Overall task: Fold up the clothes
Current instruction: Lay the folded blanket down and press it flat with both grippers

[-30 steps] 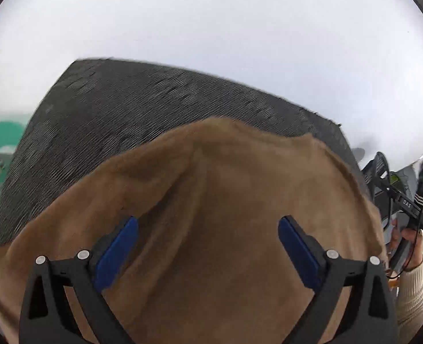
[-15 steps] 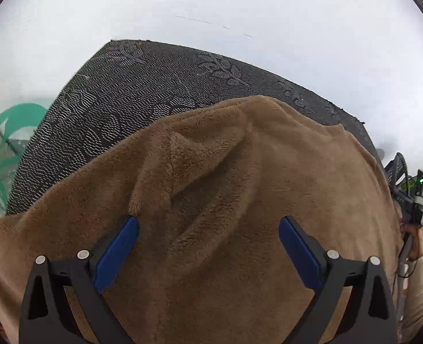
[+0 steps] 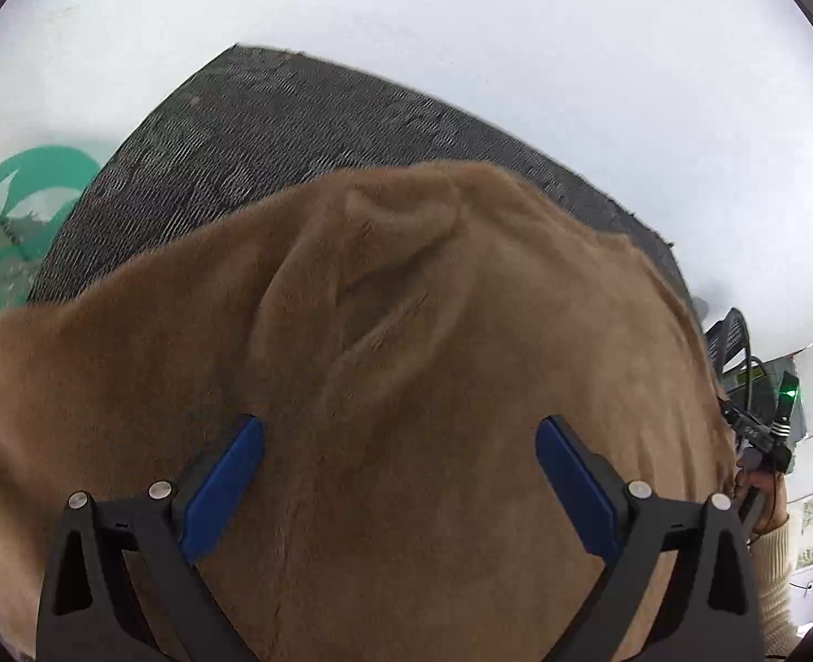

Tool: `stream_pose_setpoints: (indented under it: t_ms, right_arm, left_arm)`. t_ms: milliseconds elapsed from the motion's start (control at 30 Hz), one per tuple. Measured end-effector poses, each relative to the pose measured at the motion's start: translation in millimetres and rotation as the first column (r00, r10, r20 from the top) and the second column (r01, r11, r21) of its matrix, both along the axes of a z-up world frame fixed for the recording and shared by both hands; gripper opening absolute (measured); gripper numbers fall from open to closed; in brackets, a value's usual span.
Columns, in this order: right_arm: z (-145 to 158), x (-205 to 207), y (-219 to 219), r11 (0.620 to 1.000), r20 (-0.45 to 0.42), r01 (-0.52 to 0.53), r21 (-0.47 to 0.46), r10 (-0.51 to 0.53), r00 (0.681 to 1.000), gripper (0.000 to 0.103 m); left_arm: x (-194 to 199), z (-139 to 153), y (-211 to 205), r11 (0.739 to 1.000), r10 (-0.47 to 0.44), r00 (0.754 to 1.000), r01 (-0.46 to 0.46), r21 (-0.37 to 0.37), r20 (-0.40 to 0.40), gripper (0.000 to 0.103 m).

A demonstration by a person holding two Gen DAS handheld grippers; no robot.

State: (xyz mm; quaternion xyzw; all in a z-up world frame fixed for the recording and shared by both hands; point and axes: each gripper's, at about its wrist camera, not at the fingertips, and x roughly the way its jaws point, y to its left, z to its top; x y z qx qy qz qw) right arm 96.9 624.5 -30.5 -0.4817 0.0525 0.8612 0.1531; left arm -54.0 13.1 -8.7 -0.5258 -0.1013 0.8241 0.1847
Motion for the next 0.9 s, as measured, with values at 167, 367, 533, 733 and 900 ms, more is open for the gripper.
stream_pose_setpoints:
  t_ms: [167,367,533,733,900]
  right_arm:
    - [-4.0,-6.5,6.6,0.998,-0.01,0.05,0.047,-0.05,0.999,0.102]
    - [32.8,11.0,-51.8,0.996,-0.096,-0.086,0.029,0.088,0.992,0.102]
    - [21.4,16.7,-121.2,0.964,-0.062,-0.261,-0.05,0.258,0.964,0.102]
    - [7.8,23.6,-204.4,0.878,-0.04,-0.454,-0.149,0.454,0.89,0.102]
    - [-4.8,39.0,-263.7,0.811,-0.006,-0.558,-0.176,0.565,0.825,0.103]
  left_arm:
    - [11.2,5.3,-14.0,0.998,0.055,0.998,-0.055,0.02,0.025,0.1]
    - [62.2,33.8,-72.2,0.958,0.158,0.987,-0.161,0.235,0.032,0.1]
    - [107.5,30.8,-121.3,0.904,0.258,0.961,-0.276,0.327,0.096,0.1]
    - [142.3,9.8,-154.9,0.846,0.329,0.93,-0.367,0.387,0.163,0.1]
    - [150.2,-5.8,-157.8,0.811,0.34,0.92,-0.393,0.434,0.197,0.1]
